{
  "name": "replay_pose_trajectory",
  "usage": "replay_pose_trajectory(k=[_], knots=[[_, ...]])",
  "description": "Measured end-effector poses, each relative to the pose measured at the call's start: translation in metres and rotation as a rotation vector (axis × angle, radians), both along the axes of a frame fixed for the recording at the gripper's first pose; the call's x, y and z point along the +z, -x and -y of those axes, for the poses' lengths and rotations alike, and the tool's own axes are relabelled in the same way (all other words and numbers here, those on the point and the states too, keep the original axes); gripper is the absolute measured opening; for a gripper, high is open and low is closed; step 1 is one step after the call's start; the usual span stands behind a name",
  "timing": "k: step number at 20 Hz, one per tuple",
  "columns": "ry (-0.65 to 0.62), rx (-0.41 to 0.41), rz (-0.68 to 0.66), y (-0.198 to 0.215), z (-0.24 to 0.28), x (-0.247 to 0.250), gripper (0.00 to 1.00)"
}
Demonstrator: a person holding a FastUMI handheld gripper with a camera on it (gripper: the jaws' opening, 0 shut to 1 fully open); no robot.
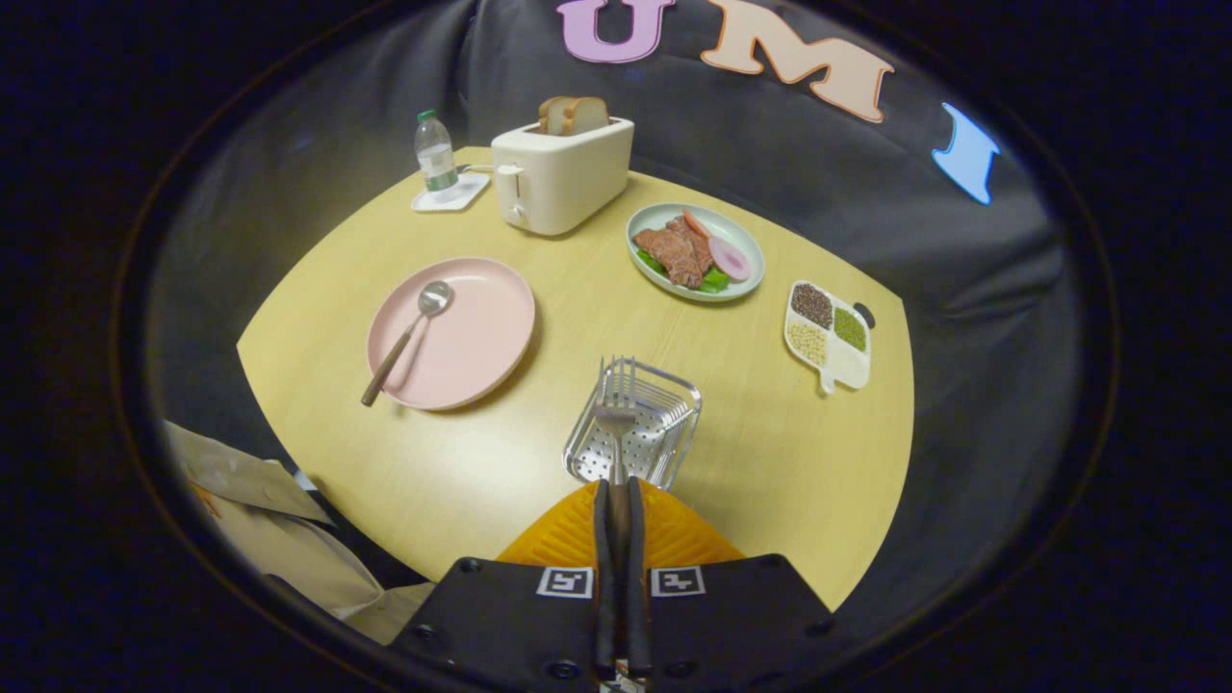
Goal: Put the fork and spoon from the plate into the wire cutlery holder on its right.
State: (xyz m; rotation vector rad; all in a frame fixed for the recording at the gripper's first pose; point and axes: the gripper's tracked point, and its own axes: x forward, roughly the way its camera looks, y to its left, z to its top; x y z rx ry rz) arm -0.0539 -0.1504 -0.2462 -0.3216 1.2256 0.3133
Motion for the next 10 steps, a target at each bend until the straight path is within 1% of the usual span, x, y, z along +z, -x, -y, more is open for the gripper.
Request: replay_pose_trajectory(k=[4,10], knots=[[0.019,0.019,-0.069,0.006,0.01,-0.012,0.08],[0.033,0.021,-0.172,0.007,0.014,-0.025,0.08]])
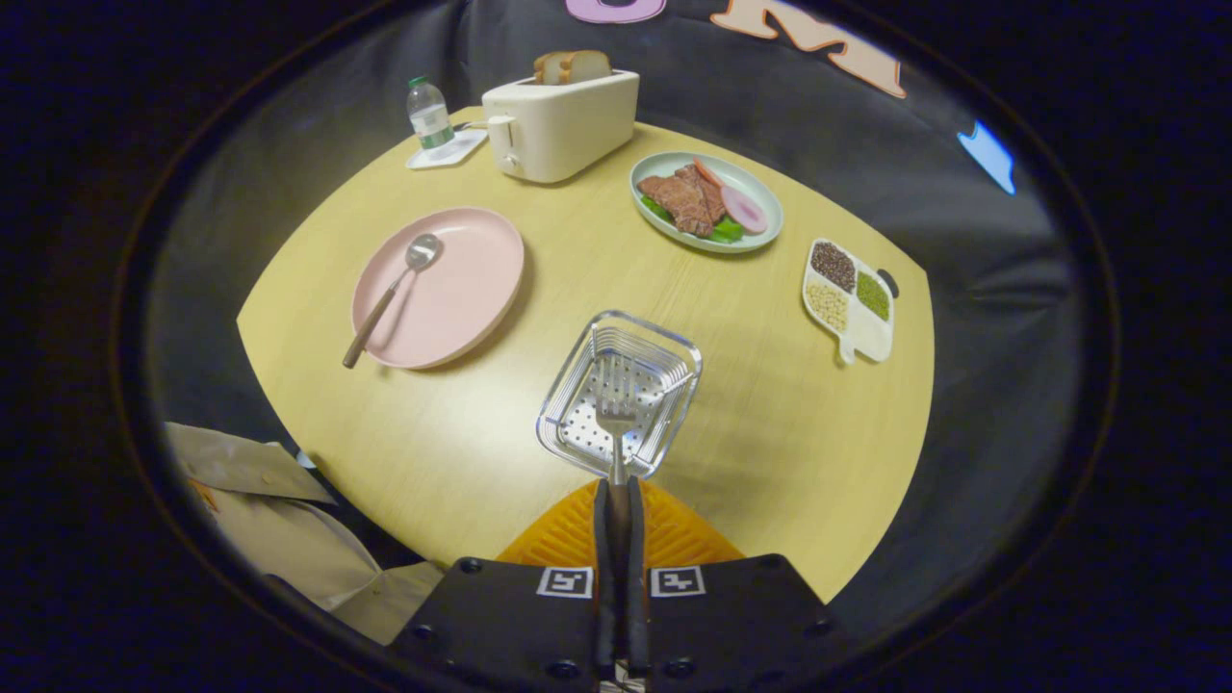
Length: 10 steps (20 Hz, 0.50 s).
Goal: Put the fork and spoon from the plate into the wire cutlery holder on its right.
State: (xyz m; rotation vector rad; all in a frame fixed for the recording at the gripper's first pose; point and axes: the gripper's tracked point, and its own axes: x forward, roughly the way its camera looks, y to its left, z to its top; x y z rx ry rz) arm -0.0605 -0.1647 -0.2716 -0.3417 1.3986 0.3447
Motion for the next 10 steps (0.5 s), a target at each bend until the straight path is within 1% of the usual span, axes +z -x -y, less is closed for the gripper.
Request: replay_pose_trajectory(k=[1,2,6,10], knots=[[-0.004,0.004,-0.022,-0.001,-0.003,0.002,0.08],[-0.01,0.009,-0.033,-0.001,-0.006,0.0,0.1],[-0.017,0.022,-0.075,-0.006,-0.014,-0.008,0.1],[-0.021,0.014,-0.101,-0.009,-0.016,-0.009,0.1]])
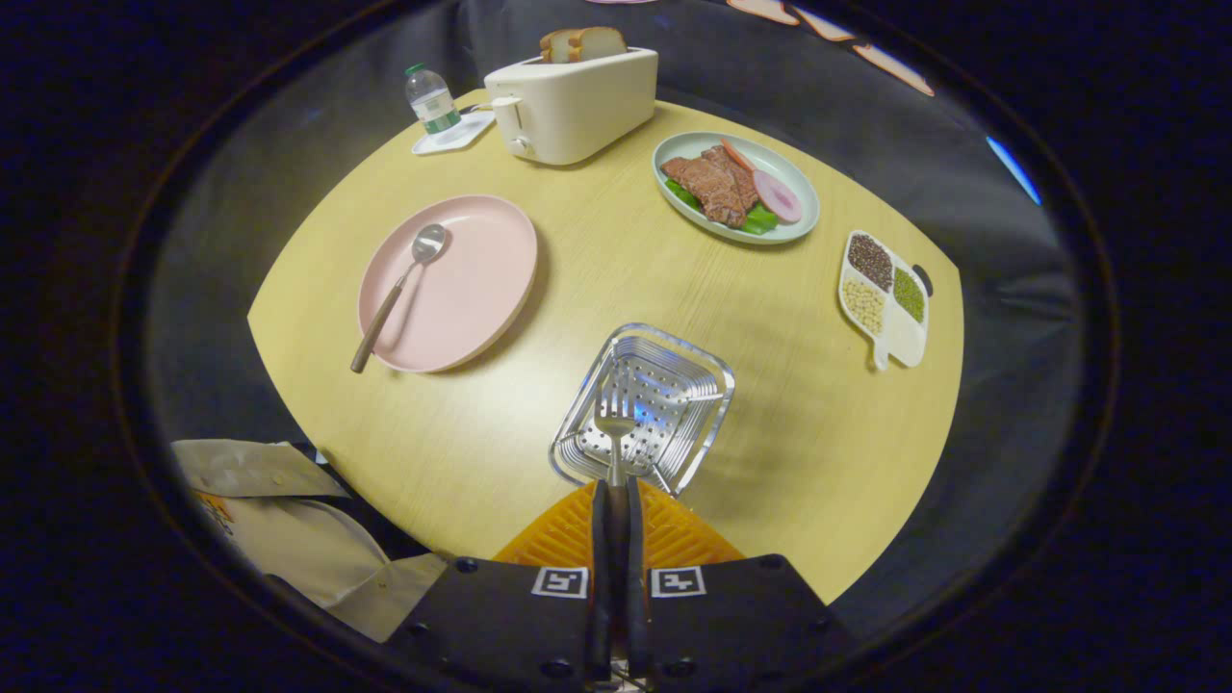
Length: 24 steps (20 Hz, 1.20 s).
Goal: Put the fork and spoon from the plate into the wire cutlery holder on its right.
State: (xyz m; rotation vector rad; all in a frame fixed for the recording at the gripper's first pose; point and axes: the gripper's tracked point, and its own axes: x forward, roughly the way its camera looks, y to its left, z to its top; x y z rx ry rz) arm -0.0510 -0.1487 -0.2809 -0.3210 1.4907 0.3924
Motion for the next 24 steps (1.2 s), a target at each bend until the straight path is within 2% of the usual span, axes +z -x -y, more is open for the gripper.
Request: replay_pose_trajectory(k=[3,4,19,24], knots=[[0.003,-0.014,-0.002,0.0,0.002,0.002,0.1],[0.002,-0.02,0.0,-0.001,0.0,0.005,0.14],[-0.006,-0.061,0.086,-0.014,0.004,0.007,0.15],[-0.078,-0.104,0.246,-0.04,-0.02,0.026,0.97]])
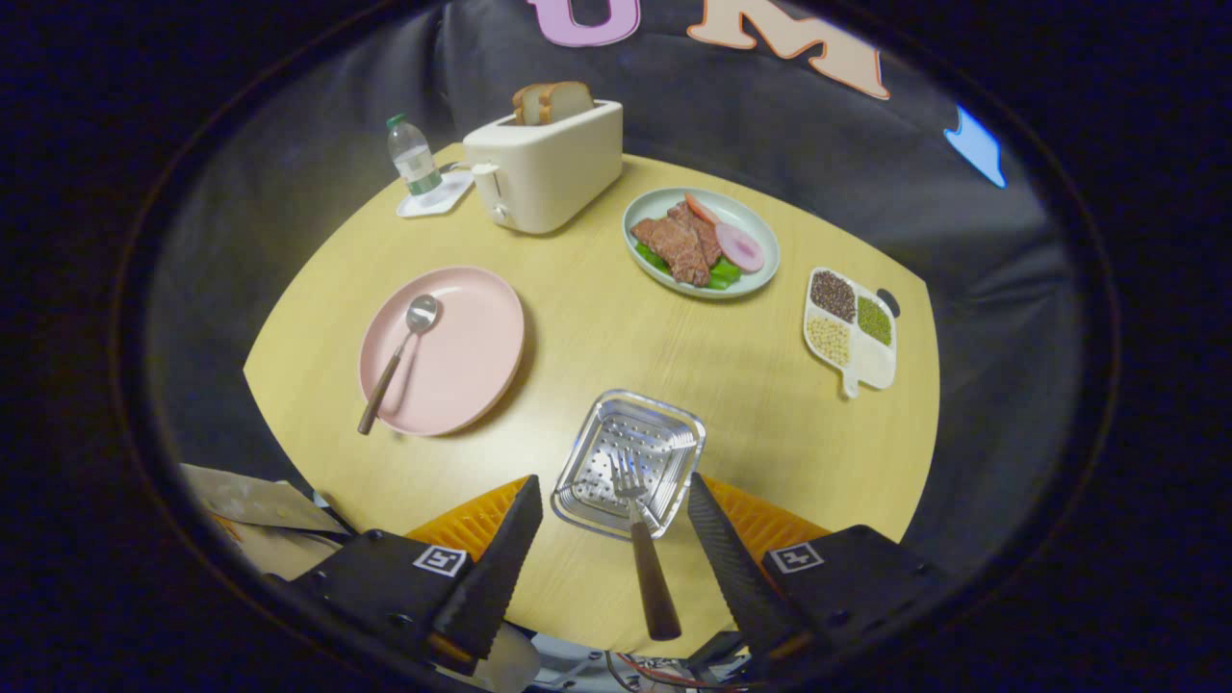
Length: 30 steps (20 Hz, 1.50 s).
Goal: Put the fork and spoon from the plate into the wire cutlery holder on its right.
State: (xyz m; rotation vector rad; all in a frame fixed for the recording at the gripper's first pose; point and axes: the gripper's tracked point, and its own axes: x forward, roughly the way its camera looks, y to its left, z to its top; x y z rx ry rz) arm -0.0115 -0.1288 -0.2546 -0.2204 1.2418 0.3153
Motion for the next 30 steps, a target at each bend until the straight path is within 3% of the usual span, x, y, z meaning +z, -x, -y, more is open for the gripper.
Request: replay_pose_trajectory(k=[13,21,29,30], knots=[[-0.122,0.014,0.405,-0.025,-0.132,0.026,0.99],[-0.137,-0.006,0.357,-0.006,-0.199,-0.032,1.0],[-0.09,0.017,0.227,0.015,-0.227,-0.091,1.0],[-0.083,0.019,0.207,0.018,-0.228,-0.097,0.96]])
